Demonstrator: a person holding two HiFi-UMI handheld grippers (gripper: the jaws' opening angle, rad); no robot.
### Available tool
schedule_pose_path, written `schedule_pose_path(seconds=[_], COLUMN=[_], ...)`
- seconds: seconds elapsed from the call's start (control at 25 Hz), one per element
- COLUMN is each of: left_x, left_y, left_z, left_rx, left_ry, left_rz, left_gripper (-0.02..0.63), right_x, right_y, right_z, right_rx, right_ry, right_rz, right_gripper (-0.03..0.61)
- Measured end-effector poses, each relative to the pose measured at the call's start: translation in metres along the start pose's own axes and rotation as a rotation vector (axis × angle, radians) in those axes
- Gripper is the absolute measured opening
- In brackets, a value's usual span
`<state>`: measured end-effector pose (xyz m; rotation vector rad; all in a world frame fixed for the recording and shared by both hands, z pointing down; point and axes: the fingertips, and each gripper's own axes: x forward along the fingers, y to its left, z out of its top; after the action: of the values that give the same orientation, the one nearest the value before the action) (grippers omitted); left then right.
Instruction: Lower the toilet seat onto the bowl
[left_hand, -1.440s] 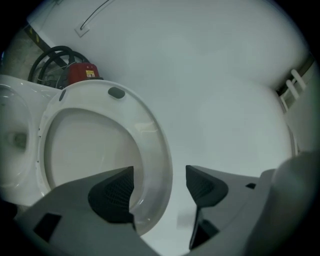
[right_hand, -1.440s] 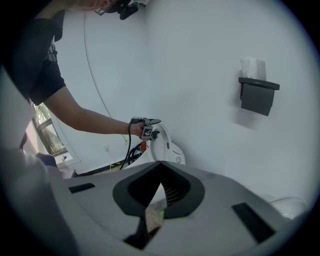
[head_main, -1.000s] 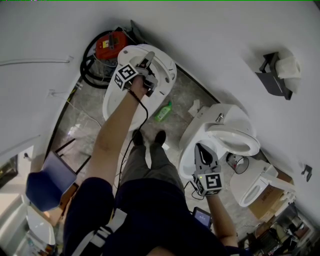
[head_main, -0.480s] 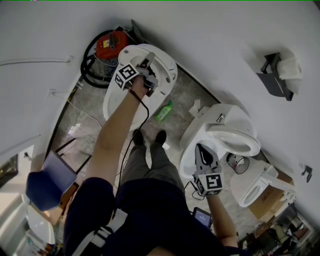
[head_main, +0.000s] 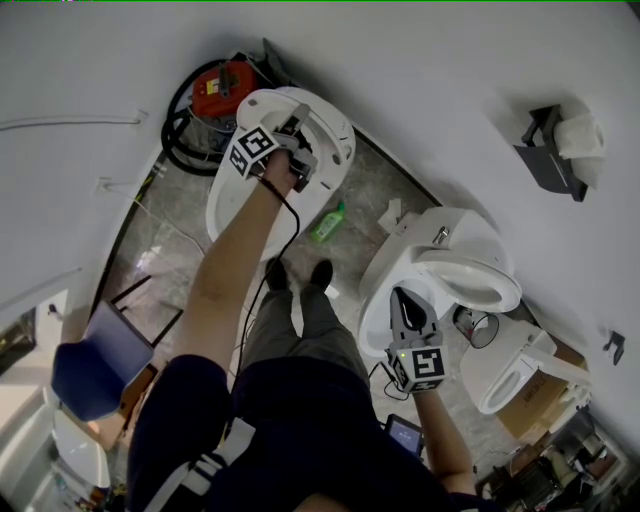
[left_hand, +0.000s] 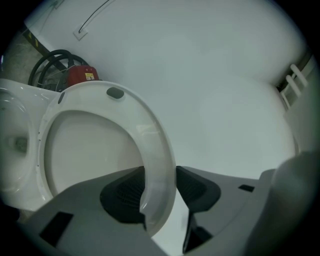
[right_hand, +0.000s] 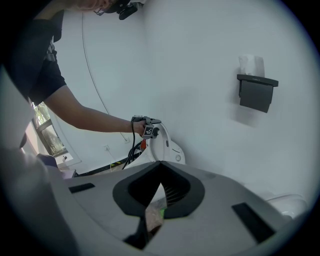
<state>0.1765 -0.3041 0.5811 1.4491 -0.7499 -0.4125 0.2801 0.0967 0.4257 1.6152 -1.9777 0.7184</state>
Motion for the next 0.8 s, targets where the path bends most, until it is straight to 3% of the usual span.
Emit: schedule_pose_path(seconds=[0.8], left_x=[-0.057], left_y=[-0.002], left_z=[0.001], left_rx=[0.032], left_ry=[0.015], left_rz=[-0.057], left_gripper=[0.204], right_x=[0.006], right_y=[0.019], right_z=[0.003], right_rx=[-0.038], right_ry=[-0.013], right_rz=[0.047], right_gripper=[0.018])
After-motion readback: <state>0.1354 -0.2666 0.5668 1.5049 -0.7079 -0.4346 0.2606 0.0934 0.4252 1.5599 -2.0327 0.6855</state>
